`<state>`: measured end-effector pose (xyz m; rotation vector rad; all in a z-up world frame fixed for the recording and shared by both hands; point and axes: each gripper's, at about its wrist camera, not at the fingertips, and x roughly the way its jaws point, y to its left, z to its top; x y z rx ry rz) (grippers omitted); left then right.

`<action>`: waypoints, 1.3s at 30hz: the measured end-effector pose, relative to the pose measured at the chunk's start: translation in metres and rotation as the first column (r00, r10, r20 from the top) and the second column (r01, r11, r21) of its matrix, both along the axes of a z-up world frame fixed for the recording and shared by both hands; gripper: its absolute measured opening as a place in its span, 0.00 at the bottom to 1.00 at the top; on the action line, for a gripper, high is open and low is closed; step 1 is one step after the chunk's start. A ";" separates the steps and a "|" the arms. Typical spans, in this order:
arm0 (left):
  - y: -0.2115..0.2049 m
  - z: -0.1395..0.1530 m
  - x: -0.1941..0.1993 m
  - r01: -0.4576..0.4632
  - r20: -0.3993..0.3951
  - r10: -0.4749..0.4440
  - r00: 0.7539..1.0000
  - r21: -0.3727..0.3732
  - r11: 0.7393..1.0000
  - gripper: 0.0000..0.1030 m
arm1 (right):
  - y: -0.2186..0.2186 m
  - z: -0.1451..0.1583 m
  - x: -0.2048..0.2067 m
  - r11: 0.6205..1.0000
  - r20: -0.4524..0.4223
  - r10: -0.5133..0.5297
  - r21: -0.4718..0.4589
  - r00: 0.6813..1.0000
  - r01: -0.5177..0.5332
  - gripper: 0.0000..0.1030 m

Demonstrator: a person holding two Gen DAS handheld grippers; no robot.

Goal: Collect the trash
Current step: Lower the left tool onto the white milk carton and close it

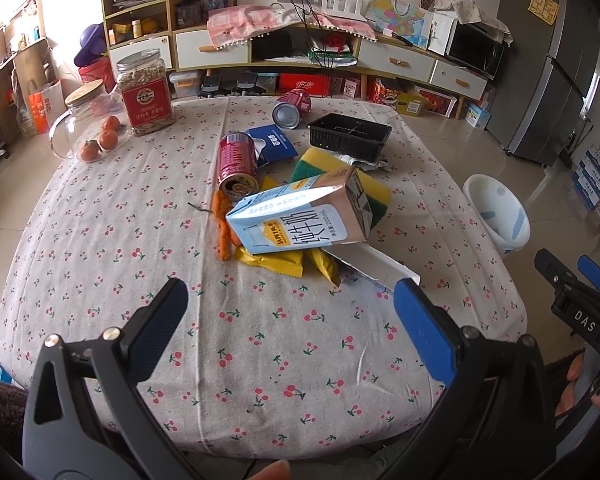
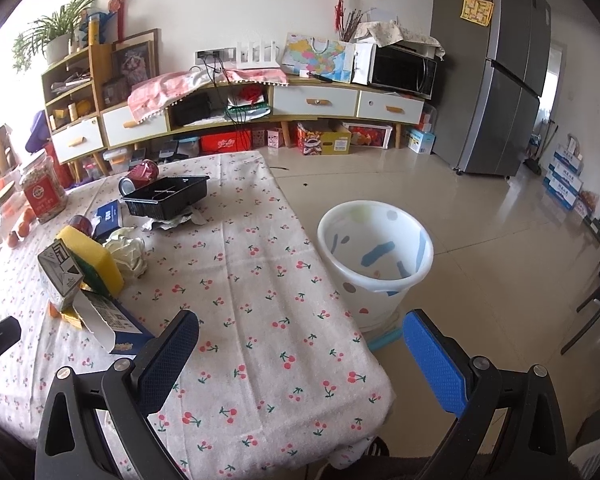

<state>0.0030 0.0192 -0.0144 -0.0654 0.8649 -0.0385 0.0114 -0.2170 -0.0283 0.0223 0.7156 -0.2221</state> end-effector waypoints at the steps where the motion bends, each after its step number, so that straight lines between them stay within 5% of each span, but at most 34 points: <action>1: 0.001 0.000 0.000 -0.002 0.002 0.002 1.000 0.002 1.000 0.99 | -0.001 -0.001 0.000 1.000 -0.003 0.002 0.006 1.000 -0.002 1.00; 19: 0.010 0.004 0.010 -0.026 -0.002 0.026 1.000 0.003 1.000 0.99 | -0.009 0.009 0.009 0.999 -0.065 0.021 0.040 0.998 -0.019 1.00; 26: 0.020 0.008 0.023 -0.028 -0.022 0.028 0.999 -0.018 0.999 0.99 | -0.027 0.016 0.018 0.990 -0.102 0.012 0.141 0.995 0.003 1.00; 34: 0.020 0.012 0.048 0.062 -0.083 -0.064 0.995 -0.028 0.998 0.99 | -0.034 0.019 0.038 0.991 -0.159 0.028 0.132 0.987 -0.006 1.00; 39: -0.001 0.010 0.061 0.186 -0.100 -0.182 0.978 0.032 0.982 0.99 | -0.036 0.023 0.052 0.992 -0.156 0.034 0.124 0.987 -0.015 1.00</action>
